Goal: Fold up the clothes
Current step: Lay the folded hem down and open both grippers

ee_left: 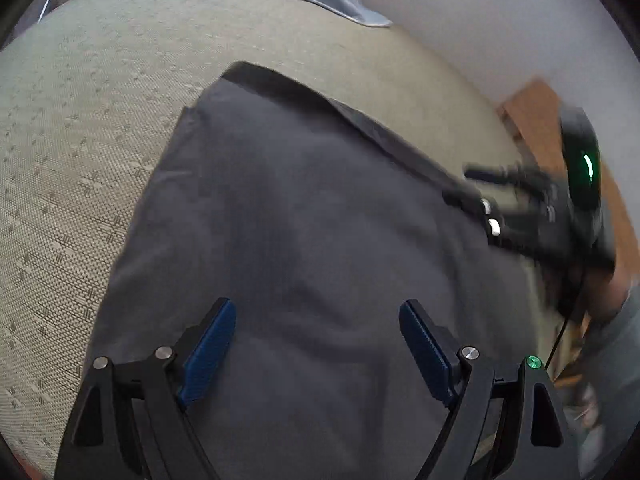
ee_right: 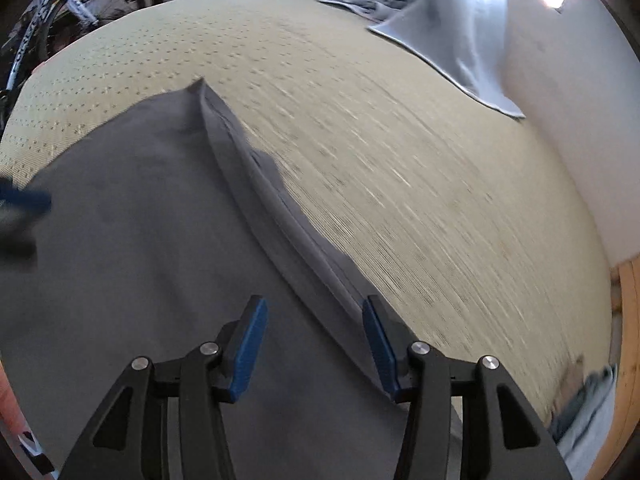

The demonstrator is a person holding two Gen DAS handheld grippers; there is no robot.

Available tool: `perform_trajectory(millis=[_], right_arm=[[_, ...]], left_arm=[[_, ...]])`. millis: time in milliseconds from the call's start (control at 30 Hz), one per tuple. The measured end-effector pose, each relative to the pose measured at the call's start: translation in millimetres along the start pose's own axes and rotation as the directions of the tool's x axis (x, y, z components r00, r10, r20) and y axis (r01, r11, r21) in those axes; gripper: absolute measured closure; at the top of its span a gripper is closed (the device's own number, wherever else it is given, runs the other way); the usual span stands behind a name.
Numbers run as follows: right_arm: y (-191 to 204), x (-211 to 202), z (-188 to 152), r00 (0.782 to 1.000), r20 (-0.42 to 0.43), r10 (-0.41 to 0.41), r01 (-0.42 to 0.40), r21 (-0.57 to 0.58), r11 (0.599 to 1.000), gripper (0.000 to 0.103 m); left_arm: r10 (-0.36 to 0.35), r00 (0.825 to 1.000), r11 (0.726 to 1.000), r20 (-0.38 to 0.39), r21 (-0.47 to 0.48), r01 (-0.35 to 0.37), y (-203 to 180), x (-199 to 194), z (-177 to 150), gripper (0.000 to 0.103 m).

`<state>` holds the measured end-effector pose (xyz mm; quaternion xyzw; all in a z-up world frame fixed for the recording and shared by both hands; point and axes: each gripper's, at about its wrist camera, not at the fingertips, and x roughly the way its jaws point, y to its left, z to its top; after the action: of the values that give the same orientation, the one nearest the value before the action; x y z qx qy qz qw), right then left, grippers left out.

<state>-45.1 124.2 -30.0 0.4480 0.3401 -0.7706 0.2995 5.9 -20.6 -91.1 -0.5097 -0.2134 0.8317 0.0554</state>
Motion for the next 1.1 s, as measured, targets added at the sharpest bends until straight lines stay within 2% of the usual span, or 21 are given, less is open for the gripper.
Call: perform_trajectory(millis=[67, 167, 300, 367, 400, 467, 500, 567, 733, 833, 867, 967, 1100], right_arm=[[6.5, 9.4, 10.9, 1.0, -0.022, -0.006, 0.005, -0.026, 1.0, 0.05], [16.3, 23.4, 27.2, 0.998, -0.054, -0.015, 0.011, -0.065, 0.998, 0.05], [22.5, 40.7, 44.5, 0.994, -0.09, -0.055, 0.044, -0.12, 0.992, 0.05], [12.3, 39.3, 49.6, 0.988, -0.083, -0.132, 0.12, -0.134, 0.984, 0.05], [2.6, 35.0, 54.9, 0.975, -0.057, -0.215, 0.207, -0.116, 0.971, 0.05], [-12.9, 24.1, 63.6, 0.955, -0.016, -0.298, 0.297, -0.04, 0.954, 0.05], [-21.9, 15.3, 65.9, 0.952, 0.002, -0.307, 0.307, 0.021, 0.951, 0.05], [-32.9, 0.0, 66.2, 0.96, 0.031, -0.28, 0.275, 0.103, 0.956, 0.05], [-20.7, -15.9, 54.9, 0.97, 0.045, -0.241, 0.235, 0.105, 0.966, 0.05], [-9.1, -37.9, 34.9, 0.977, 0.082, -0.196, 0.181, 0.162, 0.97, 0.05], [-3.7, -45.1, 26.9, 0.979, 0.095, -0.181, 0.161, 0.186, 0.969, 0.047], [14.8, -64.4, 3.1, 0.981, 0.139, -0.137, 0.097, 0.261, 0.961, 0.041], [43.8, -86.6, -23.7, 0.978, 0.188, -0.088, 0.027, 0.306, 0.952, 0.037]], left_arm=[[0.032, 0.999, 0.999, -0.008, 0.037, -0.032, -5.8, -3.3, -8.3, 0.016], [0.055, 0.998, 0.998, 0.001, 0.032, -0.055, -4.5, -11.3, -24.3, 0.016], [0.078, 0.997, 0.994, 0.006, 0.07, -0.078, -1.8, -11.7, -21.6, 0.016], [0.083, 0.997, 0.993, 0.007, 0.078, -0.083, -3.8, -11.8, -23.2, 0.016], [0.085, 0.996, 0.993, 0.007, 0.082, -0.085, -4.8, -11.9, -23.9, 0.016], [0.079, 0.997, 0.994, 0.006, 0.077, -0.079, -4.2, -12.9, -23.8, 0.016], [0.079, 0.997, 0.994, 0.006, 0.075, -0.079, -4.0, -13.4, -23.6, 0.016], [0.077, 0.997, 0.994, 0.006, 0.073, -0.077, 1.4, -12.5, -24.4, 0.016], [0.059, 0.998, 0.997, 0.015, 0.049, -0.06, 0.4, -7.7, -21.2, 0.016], [0.043, 0.998, 0.999, 0.042, 0.007, -0.043, 8.4, -17.6, -18.1, 0.016], [0.042, 0.997, 0.999, 0.057, -0.01, -0.041, 11.8, -22.7, -17.6, 0.016], [0.019, 0.996, 0.992, 0.087, -0.122, -0.008, 33.7, -41.5, -23.5, 0.016], [-0.02, 0.993, 0.956, 0.114, -0.289, 0.052, 68.2, -64.8, -42.6, 0.016]])
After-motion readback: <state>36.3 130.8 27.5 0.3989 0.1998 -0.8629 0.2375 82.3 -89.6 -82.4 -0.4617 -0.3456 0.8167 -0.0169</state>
